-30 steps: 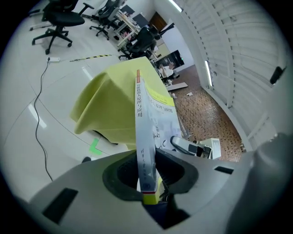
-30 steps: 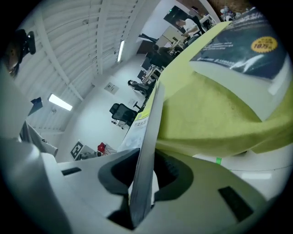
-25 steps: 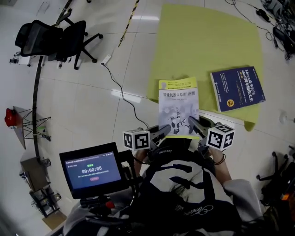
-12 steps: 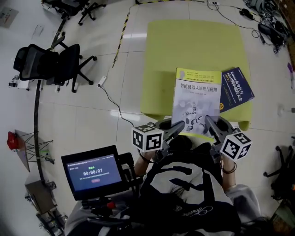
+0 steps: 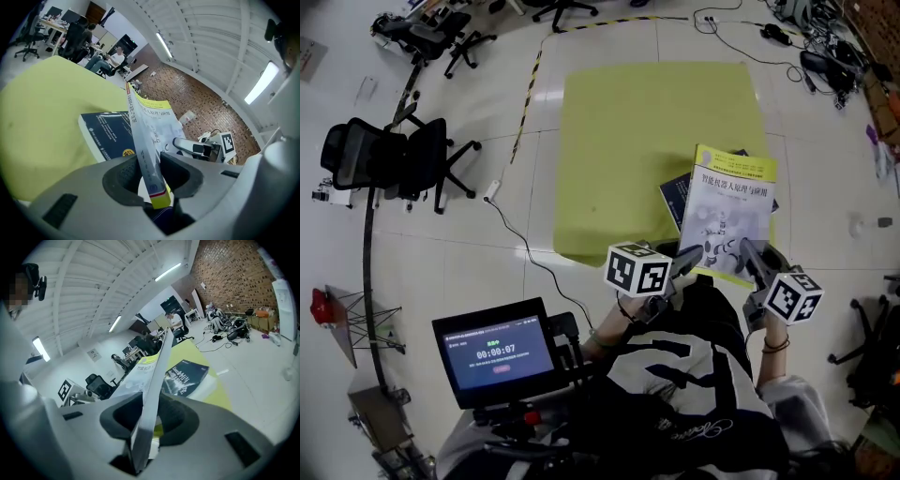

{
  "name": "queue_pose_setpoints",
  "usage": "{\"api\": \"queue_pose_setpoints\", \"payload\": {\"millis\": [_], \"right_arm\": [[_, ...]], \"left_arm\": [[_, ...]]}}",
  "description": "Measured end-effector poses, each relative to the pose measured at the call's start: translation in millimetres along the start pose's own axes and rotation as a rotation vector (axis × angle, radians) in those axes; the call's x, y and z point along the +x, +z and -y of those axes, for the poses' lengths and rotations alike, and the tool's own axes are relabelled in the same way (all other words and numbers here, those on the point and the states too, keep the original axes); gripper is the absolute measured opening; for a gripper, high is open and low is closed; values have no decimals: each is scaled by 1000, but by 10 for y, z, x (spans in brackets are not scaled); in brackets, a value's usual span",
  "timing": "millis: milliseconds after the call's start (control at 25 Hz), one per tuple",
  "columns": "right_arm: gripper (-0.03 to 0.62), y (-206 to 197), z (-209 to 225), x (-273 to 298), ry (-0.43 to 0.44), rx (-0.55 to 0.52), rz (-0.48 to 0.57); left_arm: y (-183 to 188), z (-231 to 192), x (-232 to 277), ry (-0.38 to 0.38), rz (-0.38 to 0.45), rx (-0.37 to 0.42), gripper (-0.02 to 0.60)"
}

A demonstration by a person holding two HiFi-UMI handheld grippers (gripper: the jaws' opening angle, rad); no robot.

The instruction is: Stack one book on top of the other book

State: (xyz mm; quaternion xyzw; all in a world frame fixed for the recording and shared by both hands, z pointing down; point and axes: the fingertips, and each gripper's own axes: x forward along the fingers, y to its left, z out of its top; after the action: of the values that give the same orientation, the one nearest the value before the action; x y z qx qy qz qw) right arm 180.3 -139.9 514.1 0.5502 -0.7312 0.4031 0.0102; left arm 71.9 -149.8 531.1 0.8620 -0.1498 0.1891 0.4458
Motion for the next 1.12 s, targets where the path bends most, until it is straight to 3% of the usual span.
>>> {"api": "queue_pose_setpoints", "payload": {"millis": [280,520,760,1000,1120], "right_arm": [[104,185,600,100,21,-46,-125],[114,123,810,296,62,-68,-248],[137,-96,939,349,59,-69,-401],[136,-130,1177,164,-9,-109,-420],[132,-182,1211,32,-3,-61,-409]], "left_arm": [[50,-5,584,77,23,-122,107],[8,-137,732,156,61,-219,107],[-111,-235,772,245,40,-238,107],[-98,-333,773,266,88,-300,106],[-97,-376,771,280,96,-315,106]]}}
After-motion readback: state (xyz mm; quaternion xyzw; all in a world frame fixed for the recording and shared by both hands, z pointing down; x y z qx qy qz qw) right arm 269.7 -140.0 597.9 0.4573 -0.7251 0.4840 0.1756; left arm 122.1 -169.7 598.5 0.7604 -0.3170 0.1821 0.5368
